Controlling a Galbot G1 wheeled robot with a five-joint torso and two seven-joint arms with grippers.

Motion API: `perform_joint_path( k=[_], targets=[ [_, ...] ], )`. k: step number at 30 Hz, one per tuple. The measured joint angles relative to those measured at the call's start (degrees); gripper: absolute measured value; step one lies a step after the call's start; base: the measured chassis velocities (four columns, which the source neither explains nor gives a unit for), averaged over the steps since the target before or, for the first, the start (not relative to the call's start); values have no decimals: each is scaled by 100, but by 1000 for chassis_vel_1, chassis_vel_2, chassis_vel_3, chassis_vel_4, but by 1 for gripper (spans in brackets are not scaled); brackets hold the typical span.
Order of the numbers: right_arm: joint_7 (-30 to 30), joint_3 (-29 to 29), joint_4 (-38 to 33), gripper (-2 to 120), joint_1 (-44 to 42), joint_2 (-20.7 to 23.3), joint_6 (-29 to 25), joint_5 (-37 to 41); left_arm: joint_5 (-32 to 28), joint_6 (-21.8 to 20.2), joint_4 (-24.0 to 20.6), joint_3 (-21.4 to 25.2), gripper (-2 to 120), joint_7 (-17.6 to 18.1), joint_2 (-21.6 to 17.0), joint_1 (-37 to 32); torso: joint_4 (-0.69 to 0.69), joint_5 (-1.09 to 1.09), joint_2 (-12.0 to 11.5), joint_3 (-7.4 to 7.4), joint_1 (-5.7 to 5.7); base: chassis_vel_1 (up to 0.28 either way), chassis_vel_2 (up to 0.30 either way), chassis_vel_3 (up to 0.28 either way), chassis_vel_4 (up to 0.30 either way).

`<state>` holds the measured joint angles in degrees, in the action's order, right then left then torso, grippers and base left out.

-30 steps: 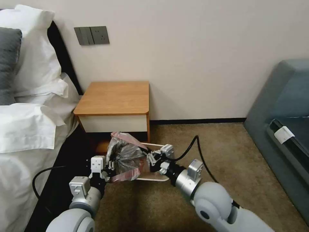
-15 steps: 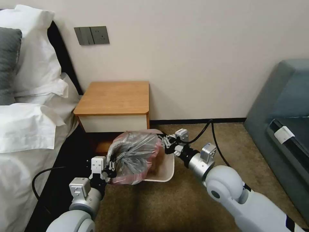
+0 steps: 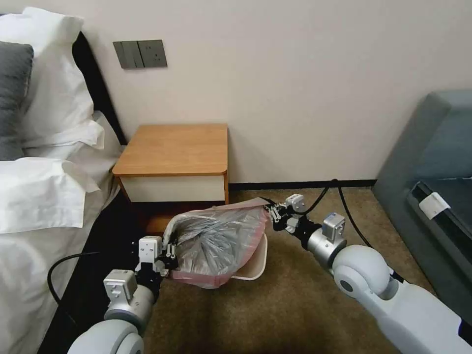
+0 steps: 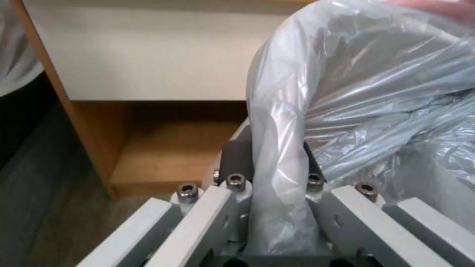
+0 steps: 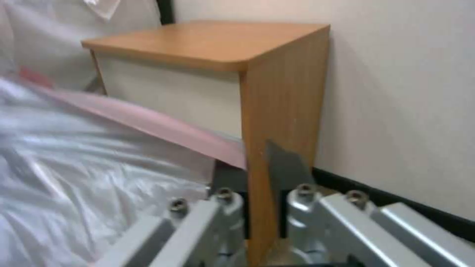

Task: Pick up the garbage bag from the table and place it over the trash can.

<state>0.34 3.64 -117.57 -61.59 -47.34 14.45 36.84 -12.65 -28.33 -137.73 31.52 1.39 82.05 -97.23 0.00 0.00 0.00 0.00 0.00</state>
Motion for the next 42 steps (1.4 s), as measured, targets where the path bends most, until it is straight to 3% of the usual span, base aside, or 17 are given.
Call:
perform_joint_path(
  k=[13,24,42],
  targets=[
    [-414,285,-207,59,-404,445,7,-214,-468,-148,-26,87,5,61,48,248,0,0,0,0,0,0,0,0,0],
    [-304,536,-406,96,-604,391,-202,-444,-531,-176,163,93,5,78,51,277,1,0,0,0,0,0,0,0,0],
    [-323,616,-163,100,-332,197,-568,-1074,-384,-135,512,23,3,72,59,325,0,1,0,0,0,0,0,0,0]
  ],
)
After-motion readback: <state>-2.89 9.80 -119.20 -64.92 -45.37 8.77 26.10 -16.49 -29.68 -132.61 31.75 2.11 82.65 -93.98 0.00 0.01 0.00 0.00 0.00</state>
